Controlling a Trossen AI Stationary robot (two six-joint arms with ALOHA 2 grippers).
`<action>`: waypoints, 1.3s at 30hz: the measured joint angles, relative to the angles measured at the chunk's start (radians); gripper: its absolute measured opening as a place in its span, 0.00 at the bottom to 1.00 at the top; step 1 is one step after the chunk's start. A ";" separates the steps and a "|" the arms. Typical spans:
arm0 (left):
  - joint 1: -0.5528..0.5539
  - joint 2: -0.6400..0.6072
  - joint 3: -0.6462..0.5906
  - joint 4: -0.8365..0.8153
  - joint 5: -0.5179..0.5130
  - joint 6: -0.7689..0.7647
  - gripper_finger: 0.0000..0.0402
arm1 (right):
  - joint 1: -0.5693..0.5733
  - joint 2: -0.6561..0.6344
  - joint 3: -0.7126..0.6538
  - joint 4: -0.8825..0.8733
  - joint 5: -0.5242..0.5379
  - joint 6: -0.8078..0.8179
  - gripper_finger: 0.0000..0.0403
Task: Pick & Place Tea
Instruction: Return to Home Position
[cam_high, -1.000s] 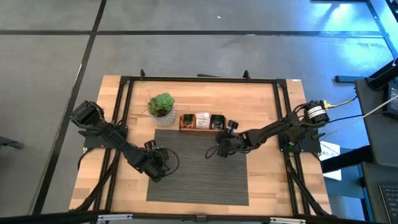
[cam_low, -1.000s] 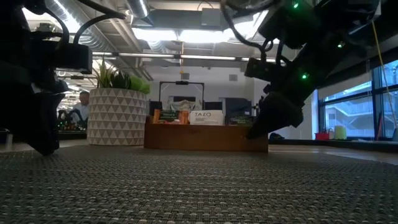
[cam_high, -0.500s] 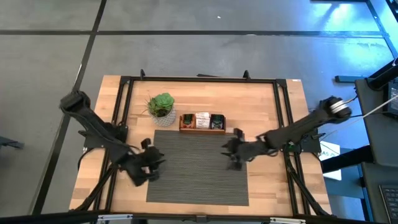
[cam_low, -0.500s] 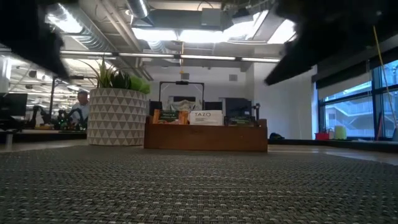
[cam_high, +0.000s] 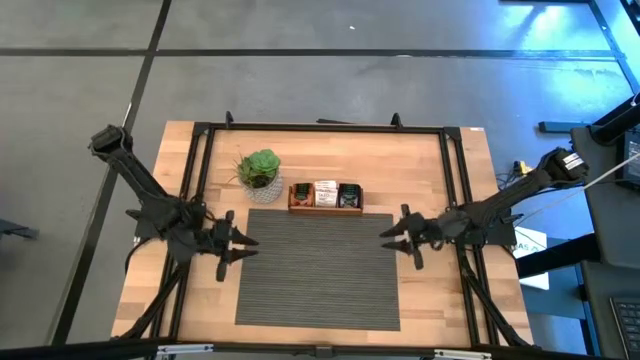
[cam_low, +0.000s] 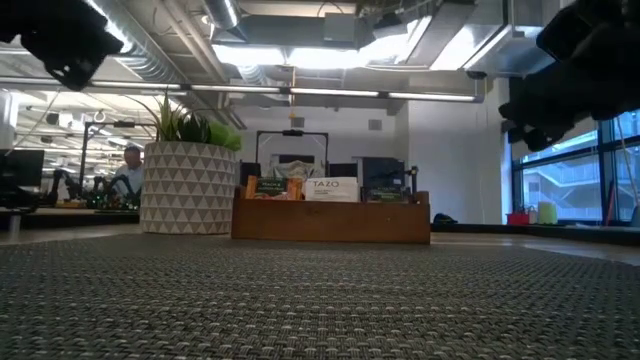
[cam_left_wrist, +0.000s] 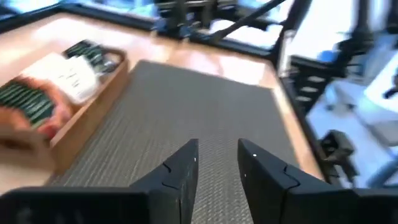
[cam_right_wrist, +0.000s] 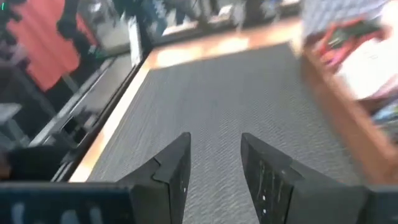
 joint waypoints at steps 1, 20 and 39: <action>0.015 -0.024 -0.024 0.045 0.038 0.042 0.27 | -0.007 -0.024 -0.024 0.030 0.020 -0.013 0.35; 0.162 -0.673 -0.313 -0.022 0.187 0.253 0.27 | -0.167 -0.197 -0.146 0.068 0.030 -0.126 0.35; 0.222 -0.858 -0.286 -0.254 0.186 0.451 0.27 | -0.291 -0.211 -0.146 0.092 -0.121 -0.175 0.35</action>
